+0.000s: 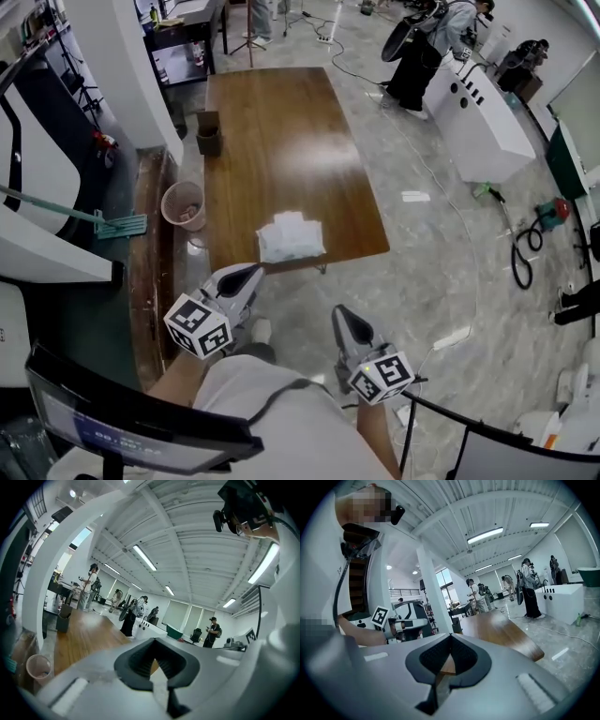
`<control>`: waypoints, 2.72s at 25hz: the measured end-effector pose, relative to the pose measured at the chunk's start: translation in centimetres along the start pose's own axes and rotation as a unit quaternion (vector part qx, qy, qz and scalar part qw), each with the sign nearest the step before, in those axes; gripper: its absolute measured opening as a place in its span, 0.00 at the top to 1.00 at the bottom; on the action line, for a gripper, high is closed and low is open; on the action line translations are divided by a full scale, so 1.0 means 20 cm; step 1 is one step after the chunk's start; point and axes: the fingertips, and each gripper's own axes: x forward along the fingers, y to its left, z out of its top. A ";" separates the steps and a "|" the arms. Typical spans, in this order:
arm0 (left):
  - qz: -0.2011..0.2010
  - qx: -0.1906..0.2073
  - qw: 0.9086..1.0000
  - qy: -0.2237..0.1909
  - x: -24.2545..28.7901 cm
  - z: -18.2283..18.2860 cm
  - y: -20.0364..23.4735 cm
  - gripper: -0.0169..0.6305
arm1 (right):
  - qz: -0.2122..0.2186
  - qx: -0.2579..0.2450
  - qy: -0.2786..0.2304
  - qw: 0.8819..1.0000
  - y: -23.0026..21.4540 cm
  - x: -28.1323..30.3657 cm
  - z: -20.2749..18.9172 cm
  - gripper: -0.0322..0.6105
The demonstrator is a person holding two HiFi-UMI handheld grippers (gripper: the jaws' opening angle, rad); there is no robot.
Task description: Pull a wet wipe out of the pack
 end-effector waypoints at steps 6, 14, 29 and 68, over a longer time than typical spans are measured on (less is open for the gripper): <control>-0.028 -0.009 0.999 0.016 0.15 0.05 0.18 0.97 | 0.001 -0.032 0.029 0.999 -0.03 0.28 0.04 0.94; -0.038 0.006 0.999 0.021 0.24 0.08 0.37 0.97 | 0.007 -0.039 0.027 0.999 -0.06 0.57 0.11 0.94; 0.033 -0.005 0.999 0.004 0.34 0.10 0.48 0.97 | 0.089 -0.123 0.099 0.983 -0.31 0.88 0.08 0.94; 0.244 -0.055 0.967 0.042 0.45 -0.34 0.54 0.96 | 0.332 -0.318 0.355 0.814 -0.62 1.33 -0.72 0.70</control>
